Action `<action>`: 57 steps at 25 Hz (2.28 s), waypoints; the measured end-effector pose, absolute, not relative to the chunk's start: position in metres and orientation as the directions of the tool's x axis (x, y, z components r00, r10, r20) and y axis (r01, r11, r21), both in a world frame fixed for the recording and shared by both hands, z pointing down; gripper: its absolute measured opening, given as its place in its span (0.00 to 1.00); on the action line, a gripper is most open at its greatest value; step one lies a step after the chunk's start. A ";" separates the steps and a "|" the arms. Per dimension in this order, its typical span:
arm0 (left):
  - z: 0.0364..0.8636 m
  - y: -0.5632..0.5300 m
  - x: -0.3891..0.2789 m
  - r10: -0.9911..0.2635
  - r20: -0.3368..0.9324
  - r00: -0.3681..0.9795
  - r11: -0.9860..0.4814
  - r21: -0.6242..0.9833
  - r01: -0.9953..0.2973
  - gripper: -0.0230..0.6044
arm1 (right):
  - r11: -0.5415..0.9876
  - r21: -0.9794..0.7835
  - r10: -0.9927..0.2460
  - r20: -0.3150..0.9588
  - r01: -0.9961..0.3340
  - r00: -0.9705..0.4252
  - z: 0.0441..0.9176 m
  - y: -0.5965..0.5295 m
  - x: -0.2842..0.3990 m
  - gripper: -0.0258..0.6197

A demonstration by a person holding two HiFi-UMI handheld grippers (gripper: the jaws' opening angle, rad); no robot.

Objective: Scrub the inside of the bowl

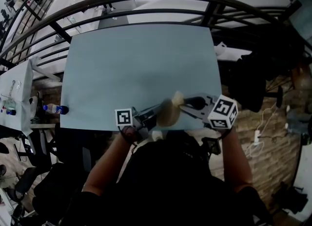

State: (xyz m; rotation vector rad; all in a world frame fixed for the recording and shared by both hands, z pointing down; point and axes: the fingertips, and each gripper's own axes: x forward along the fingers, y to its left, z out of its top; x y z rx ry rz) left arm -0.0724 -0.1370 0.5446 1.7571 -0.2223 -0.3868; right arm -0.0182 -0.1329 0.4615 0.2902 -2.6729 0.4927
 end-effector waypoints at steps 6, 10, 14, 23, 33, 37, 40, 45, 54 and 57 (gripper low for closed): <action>0.510 -0.132 -0.077 -0.331 -0.312 0.890 -0.305 0.928 0.212 0.05 | 0.914 -0.341 -0.093 0.346 -0.218 -0.934 0.445 -0.132 -0.028 0.14; 0.493 -0.131 -0.075 -0.319 -0.392 0.863 -0.321 0.901 0.291 0.05 | 0.913 -0.343 -0.098 0.342 -0.221 -0.934 0.448 -0.135 -0.032 0.14; 0.476 -0.124 -0.071 -0.289 -0.439 0.851 -0.333 0.879 0.340 0.05 | 0.913 -0.343 -0.092 0.354 -0.220 -0.931 0.455 -0.132 -0.042 0.14; 0.461 -0.141 -0.077 -0.356 -0.435 0.827 -0.363 0.880 0.307 0.05 | 0.900 -0.372 -0.085 0.364 -0.229 -0.927 0.469 -0.117 -0.051 0.14; 0.462 -0.166 -0.088 -0.500 -0.388 0.774 -0.350 0.908 0.229 0.05 | 0.903 -0.390 -0.022 0.376 -0.179 -0.926 0.475 -0.092 -0.063 0.14; 0.463 -0.176 -0.091 -0.531 -0.353 0.770 -0.351 0.919 0.178 0.05 | 0.909 -0.399 0.030 0.351 -0.120 -0.936 0.469 -0.075 -0.076 0.14; 0.462 -0.174 -0.090 -0.523 -0.373 0.766 -0.340 0.916 0.213 0.05 | 0.917 -0.387 0.047 0.342 -0.096 -0.939 0.459 -0.068 -0.081 0.14; 0.468 -0.174 -0.098 -0.531 -0.389 0.753 -0.316 0.915 0.251 0.05 | 0.933 -0.353 0.047 0.316 -0.072 -0.948 0.434 -0.062 -0.079 0.14; 0.480 -0.162 -0.094 -0.500 -0.372 0.782 -0.306 0.921 0.242 0.05 | 0.948 -0.298 -0.044 0.229 -0.113 -0.973 0.379 -0.075 -0.072 0.14; 0.478 -0.156 -0.088 -0.485 -0.388 0.784 -0.303 0.915 0.266 0.05 | 0.961 -0.244 -0.074 0.222 -0.129 -0.972 0.368 -0.087 -0.065 0.14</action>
